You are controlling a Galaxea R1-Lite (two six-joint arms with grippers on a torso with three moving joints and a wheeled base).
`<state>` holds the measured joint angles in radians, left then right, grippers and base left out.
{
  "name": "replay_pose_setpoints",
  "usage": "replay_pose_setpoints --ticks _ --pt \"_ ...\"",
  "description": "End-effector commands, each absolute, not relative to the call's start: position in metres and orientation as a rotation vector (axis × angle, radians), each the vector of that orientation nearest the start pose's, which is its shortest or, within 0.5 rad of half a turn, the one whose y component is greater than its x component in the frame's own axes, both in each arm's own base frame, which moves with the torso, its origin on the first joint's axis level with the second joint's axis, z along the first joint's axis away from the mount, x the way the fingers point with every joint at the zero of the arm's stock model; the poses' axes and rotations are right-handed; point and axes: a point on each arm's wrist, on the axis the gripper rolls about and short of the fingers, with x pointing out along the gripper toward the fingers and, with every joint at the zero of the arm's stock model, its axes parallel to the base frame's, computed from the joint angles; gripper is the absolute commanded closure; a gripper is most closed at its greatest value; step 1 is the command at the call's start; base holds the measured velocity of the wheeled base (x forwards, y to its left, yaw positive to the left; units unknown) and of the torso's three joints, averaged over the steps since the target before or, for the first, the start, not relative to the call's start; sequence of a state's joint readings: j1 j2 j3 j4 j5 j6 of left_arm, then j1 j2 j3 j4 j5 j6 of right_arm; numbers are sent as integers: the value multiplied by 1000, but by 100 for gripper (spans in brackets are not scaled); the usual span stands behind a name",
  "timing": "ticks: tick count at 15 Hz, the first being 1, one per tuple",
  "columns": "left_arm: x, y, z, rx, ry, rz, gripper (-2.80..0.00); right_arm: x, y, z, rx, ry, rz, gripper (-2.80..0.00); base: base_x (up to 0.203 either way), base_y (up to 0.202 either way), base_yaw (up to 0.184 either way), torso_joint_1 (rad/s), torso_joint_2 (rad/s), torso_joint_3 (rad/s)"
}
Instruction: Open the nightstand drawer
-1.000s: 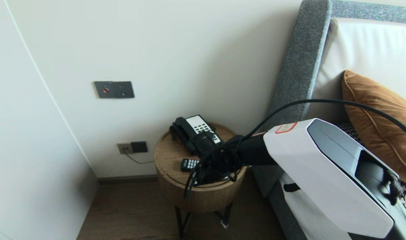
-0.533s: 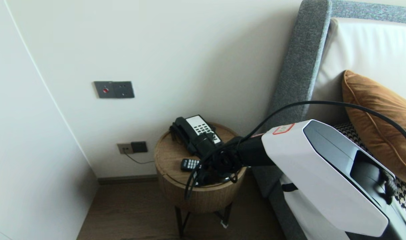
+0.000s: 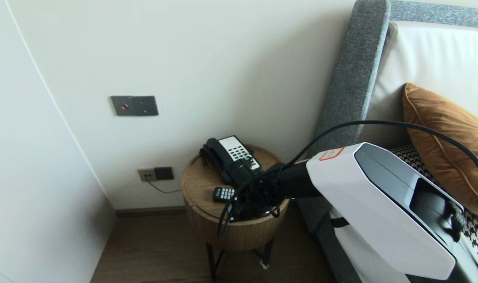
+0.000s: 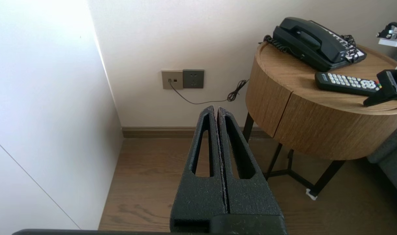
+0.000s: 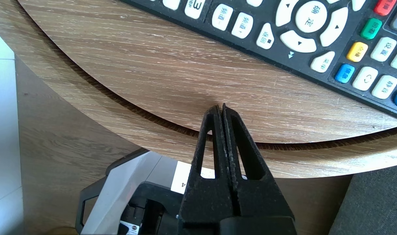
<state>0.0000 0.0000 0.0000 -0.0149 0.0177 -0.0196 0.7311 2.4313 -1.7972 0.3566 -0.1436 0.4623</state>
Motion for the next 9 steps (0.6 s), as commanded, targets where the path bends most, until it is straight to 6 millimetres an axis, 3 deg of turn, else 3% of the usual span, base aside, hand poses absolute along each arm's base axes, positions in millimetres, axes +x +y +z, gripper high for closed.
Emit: replay_pose_setpoints --ticks 1,9 --pt "-23 0 77 -20 -17 18 0 351 309 68 -5 1004 307 0 0 0 0 0 0 0" --pt "-23 0 77 -20 -17 18 0 340 306 57 -10 1052 269 0 0 0 0 0 0 0"
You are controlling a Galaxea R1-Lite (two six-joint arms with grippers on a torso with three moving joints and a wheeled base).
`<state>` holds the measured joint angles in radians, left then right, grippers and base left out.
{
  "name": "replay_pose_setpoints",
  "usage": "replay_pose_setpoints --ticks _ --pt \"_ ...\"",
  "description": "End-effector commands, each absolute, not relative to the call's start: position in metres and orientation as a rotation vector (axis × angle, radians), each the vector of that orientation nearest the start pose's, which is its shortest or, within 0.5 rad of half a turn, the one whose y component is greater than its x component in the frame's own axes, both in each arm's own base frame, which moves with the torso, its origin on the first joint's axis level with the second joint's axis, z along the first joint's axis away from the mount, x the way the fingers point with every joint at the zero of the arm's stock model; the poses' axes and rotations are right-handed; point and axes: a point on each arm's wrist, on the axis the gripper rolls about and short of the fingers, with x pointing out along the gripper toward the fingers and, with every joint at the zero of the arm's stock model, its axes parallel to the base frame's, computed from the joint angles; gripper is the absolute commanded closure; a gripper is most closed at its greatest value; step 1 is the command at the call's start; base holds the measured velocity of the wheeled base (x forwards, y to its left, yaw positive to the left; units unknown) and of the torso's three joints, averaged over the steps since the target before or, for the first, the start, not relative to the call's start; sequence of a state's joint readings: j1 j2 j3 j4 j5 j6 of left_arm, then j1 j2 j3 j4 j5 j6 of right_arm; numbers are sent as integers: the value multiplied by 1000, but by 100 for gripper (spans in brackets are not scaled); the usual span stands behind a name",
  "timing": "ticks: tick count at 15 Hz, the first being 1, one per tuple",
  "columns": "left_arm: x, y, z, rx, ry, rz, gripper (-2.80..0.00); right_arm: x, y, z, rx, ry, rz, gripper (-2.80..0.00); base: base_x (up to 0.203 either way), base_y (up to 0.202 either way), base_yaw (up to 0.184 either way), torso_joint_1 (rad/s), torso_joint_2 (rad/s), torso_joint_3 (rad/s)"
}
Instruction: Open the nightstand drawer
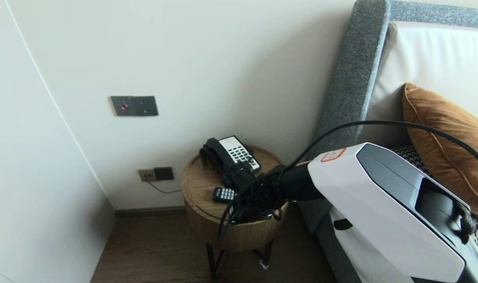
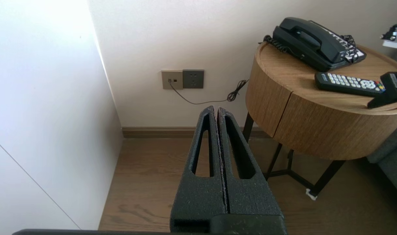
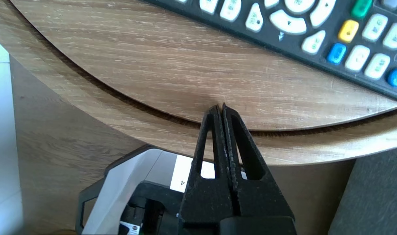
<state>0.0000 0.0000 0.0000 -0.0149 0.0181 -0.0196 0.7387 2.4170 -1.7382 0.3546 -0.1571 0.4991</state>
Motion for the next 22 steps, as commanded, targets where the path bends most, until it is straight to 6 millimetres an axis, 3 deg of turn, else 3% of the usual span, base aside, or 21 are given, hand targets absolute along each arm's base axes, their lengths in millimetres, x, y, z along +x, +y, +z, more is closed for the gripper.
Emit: replay_pose_setpoints --ticks 1,11,22 --pt "-23 0 77 -20 -17 18 0 339 305 55 -13 1058 267 0 0 0 0 0 0 0" --pt "-23 0 77 -20 -17 18 0 327 308 53 3 1086 253 0 0 0 0 0 0 0" --pt "-23 0 77 -20 -17 19 0 295 314 46 -14 1150 252 0 0 0 0 0 0 0"
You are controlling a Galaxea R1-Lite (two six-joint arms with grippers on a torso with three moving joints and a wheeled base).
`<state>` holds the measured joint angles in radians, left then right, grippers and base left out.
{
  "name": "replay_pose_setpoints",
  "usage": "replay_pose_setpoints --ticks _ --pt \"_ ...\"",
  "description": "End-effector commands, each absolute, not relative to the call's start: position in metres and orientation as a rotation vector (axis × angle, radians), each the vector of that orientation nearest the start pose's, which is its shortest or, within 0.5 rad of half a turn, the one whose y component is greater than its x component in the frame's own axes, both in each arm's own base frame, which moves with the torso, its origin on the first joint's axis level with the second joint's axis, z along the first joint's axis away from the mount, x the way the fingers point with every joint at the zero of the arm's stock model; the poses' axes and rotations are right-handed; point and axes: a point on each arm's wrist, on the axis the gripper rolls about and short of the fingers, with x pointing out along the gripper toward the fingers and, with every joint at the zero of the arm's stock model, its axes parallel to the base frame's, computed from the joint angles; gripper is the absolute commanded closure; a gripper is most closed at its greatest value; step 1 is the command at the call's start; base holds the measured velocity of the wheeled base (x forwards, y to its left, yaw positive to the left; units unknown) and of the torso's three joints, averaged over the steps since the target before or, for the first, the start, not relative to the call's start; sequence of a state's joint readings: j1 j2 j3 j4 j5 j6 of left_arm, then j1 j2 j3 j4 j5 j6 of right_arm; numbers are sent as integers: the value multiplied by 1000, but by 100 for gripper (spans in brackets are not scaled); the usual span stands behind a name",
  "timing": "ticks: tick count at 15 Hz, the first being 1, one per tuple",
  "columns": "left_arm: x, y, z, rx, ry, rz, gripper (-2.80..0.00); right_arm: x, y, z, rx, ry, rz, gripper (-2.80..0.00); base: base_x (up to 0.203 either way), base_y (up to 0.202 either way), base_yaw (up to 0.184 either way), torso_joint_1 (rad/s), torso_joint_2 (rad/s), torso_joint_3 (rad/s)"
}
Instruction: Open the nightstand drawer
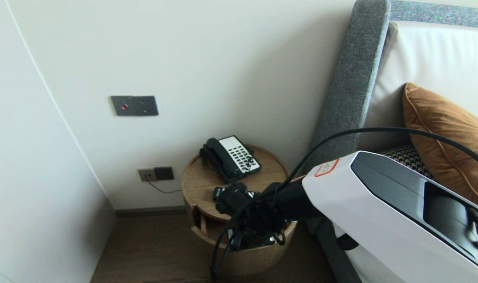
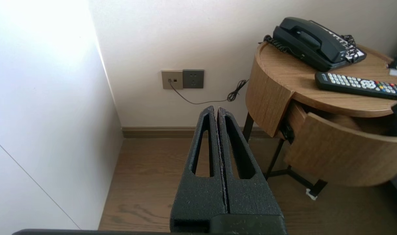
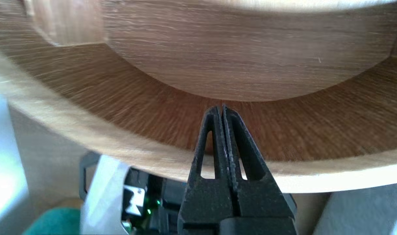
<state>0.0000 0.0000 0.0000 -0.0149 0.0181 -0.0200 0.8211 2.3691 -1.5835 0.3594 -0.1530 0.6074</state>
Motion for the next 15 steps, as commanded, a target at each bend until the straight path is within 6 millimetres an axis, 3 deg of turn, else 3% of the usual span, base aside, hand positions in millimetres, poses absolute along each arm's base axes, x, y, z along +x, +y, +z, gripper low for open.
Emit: replay_pose_setpoints --ticks 1,15 --pt "-23 0 77 -20 -17 18 0 291 315 46 -12 1157 249 0 0 0 0 0 0 0" --pt "-23 0 77 -20 -17 18 0 239 323 52 99 1268 250 0 0 0 0 0 0 0"
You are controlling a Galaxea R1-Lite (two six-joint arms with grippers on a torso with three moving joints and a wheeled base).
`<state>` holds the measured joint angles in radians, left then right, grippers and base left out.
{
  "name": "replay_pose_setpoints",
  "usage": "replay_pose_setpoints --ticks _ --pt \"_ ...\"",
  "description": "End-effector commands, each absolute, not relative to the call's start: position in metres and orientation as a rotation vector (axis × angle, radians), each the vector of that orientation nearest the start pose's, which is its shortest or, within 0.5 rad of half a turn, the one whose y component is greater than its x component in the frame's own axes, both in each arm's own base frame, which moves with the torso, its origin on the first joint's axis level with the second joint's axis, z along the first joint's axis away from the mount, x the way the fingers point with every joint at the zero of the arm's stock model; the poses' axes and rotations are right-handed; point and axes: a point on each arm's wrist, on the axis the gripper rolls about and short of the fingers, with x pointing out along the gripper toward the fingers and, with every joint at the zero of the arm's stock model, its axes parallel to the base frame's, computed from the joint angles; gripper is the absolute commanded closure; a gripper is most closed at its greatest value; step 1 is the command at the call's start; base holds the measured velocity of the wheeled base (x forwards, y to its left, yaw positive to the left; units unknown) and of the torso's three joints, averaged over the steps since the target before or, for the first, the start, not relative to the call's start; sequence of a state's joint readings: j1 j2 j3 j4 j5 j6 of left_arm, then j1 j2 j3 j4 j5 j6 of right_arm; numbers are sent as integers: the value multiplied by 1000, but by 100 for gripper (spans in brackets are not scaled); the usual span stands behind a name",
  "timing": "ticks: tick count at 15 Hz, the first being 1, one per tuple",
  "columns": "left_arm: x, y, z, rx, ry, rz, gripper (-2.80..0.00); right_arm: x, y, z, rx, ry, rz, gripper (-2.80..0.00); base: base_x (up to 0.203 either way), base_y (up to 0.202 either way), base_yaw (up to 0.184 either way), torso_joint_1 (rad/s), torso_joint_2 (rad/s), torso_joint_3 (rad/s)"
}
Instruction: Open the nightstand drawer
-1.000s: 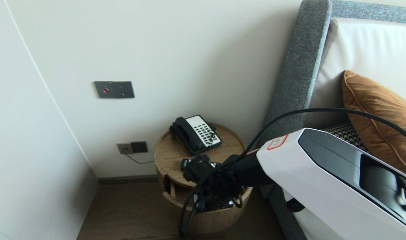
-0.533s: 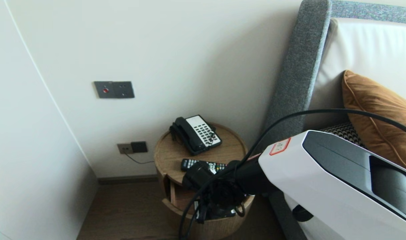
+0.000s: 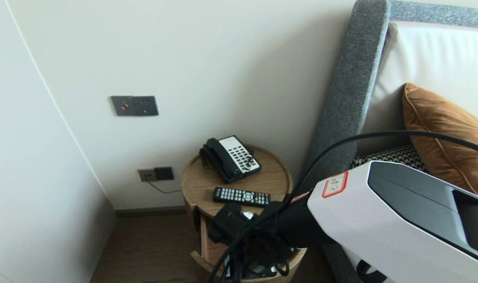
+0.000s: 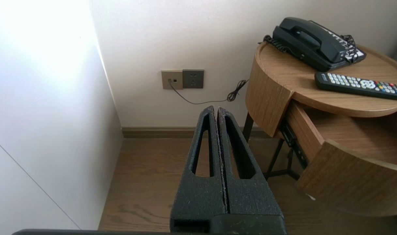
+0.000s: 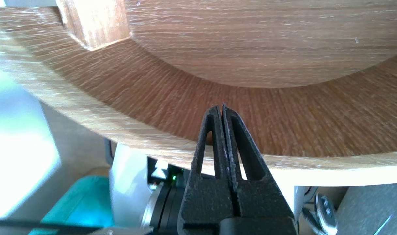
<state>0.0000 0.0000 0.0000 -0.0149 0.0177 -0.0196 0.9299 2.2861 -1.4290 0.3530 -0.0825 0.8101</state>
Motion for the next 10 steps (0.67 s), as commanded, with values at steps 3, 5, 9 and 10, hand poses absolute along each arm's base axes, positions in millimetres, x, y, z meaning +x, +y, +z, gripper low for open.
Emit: replay_pose_setpoints --ticks 3,5,9,10 --pt "-23 0 77 -20 -18 18 0 236 320 58 147 1282 235 0 0 0 0 0 0 0" --pt "-23 0 77 -20 -17 19 0 231 317 61 169 1308 242 0 0 0 0 0 0 0" --pt "-23 0 77 -20 -17 18 0 230 316 61 203 1337 239 0 0 0 0 0 0 0" --pt "-23 0 77 -20 -17 20 0 230 316 60 201 1339 237 0 0 0 0 0 0 0"
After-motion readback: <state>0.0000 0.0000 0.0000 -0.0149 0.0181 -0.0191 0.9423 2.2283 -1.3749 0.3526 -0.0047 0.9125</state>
